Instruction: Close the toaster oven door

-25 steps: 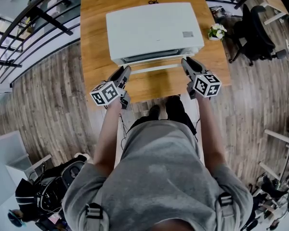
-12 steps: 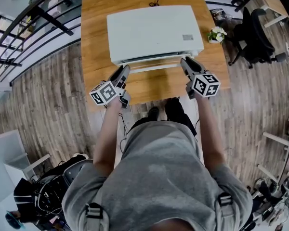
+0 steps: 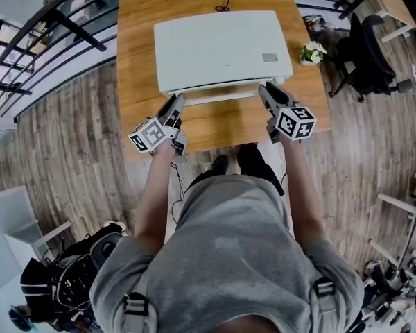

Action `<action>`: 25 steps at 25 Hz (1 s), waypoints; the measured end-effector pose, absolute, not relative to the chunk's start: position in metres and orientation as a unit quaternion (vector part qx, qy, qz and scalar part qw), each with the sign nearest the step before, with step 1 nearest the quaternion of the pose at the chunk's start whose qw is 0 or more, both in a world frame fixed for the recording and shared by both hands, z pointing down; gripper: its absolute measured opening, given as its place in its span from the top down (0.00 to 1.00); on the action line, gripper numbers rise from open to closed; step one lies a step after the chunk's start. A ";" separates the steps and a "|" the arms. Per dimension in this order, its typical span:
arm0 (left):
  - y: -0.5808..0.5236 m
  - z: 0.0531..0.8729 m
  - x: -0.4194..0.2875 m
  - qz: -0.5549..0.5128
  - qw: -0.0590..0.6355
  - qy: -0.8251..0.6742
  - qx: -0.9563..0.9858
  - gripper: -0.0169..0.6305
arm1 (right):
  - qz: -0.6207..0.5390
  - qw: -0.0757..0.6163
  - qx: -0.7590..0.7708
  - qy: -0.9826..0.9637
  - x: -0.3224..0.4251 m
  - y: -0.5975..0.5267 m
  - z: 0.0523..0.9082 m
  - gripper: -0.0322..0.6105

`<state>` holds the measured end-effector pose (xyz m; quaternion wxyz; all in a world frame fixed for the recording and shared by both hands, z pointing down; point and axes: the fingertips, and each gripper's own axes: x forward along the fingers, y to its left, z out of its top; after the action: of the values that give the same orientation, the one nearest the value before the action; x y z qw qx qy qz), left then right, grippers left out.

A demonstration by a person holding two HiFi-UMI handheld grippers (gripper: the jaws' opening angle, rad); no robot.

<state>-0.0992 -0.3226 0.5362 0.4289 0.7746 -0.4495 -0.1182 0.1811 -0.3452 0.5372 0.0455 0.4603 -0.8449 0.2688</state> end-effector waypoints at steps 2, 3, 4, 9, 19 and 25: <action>-0.325 0.540 -0.104 -0.124 0.427 -0.457 0.771 0.74 | 0.269 0.046 0.458 -0.846 0.181 -0.347 0.537 0.77; -0.326 0.542 -0.106 -0.125 0.425 -0.462 0.768 0.74 | 0.269 0.047 0.457 -0.847 0.180 -0.348 0.537 0.77; -0.327 0.543 -0.108 -0.126 0.425 -0.464 0.767 0.74 | 0.269 0.047 0.456 -0.847 0.180 -0.349 0.537 0.77; -0.332 0.536 -0.106 -0.141 0.427 -0.462 0.765 0.74 | 0.269 0.050 0.452 -0.849 0.178 -0.354 0.536 0.77; -0.327 0.536 -0.097 -0.161 0.432 -0.456 0.761 0.74 | 0.270 0.048 0.443 -0.854 0.184 -0.351 0.538 0.76; -0.329 0.533 -0.098 -0.165 0.434 -0.454 0.761 0.74 | 0.271 0.058 0.437 -0.856 0.181 -0.355 0.537 0.76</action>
<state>-0.0984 -0.3295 0.5326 0.4340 0.7608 -0.4536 -0.1645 0.1807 -0.3548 0.5370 0.0583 0.4375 -0.8555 0.2707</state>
